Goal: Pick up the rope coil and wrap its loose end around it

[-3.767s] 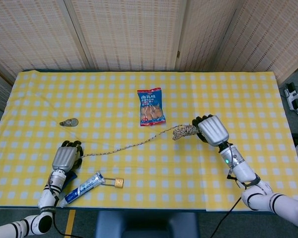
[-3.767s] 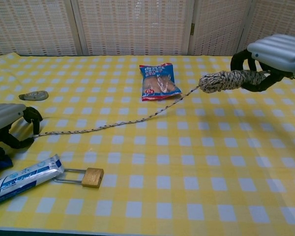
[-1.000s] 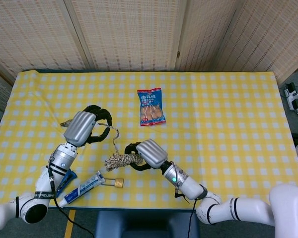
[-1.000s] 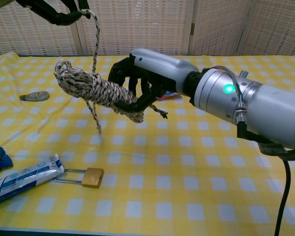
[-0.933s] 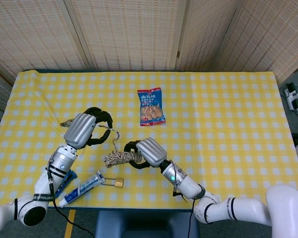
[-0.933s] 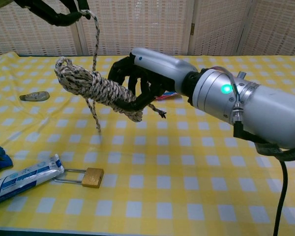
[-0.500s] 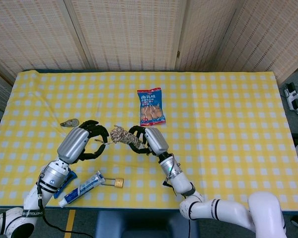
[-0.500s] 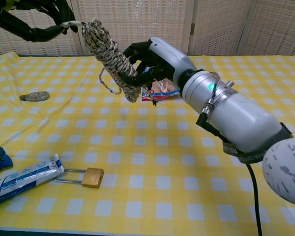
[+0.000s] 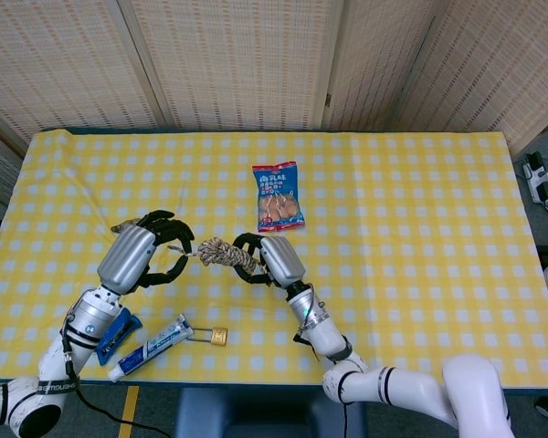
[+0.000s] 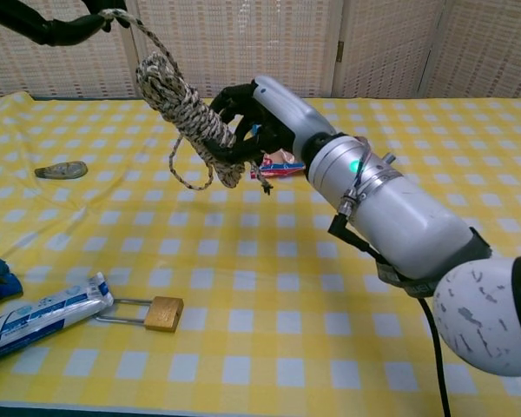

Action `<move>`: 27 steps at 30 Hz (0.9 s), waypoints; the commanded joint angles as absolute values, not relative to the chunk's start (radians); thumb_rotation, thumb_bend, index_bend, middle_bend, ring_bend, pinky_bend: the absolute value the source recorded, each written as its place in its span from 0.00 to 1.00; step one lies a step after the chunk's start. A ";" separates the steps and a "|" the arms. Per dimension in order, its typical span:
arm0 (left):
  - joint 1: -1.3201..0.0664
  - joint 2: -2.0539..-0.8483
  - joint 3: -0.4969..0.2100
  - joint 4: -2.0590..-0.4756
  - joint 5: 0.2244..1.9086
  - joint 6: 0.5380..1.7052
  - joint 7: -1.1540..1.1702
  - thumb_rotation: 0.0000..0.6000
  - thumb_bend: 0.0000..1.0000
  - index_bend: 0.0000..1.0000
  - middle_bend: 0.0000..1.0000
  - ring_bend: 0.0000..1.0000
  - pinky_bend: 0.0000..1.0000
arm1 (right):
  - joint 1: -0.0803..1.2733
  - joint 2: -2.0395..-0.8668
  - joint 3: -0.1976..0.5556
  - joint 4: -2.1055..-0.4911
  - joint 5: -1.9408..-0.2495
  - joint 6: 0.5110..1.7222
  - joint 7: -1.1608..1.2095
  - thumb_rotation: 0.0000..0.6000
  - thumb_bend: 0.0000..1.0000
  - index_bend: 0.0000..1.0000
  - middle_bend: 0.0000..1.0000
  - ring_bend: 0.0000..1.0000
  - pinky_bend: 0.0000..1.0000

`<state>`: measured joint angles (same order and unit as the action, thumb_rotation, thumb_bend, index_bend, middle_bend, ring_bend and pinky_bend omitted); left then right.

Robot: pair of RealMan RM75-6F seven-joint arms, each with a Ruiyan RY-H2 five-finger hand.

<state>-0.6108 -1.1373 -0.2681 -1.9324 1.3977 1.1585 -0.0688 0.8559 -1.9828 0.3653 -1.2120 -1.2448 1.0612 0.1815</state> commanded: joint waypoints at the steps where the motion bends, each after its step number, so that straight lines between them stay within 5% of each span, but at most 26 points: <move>1: -0.612 -1.136 -0.256 -1.958 1.450 1.178 -0.047 1.00 0.55 0.64 0.44 0.41 0.24 | 0.864 -2.013 0.388 -1.185 -1.229 1.082 0.151 1.00 0.66 0.86 0.70 0.74 0.65; 15: -0.583 -1.141 -0.151 -1.980 1.623 1.215 0.011 1.00 0.55 0.64 0.43 0.40 0.23 | 0.857 -2.081 0.476 -1.121 -1.234 1.214 0.223 1.00 0.66 0.86 0.70 0.74 0.65; 27: -0.521 -1.173 -0.079 -1.830 1.570 1.221 -0.059 1.00 0.55 0.64 0.43 0.40 0.22 | 0.821 -2.029 0.567 -1.176 -1.222 1.284 0.354 1.00 0.68 0.87 0.71 0.75 0.66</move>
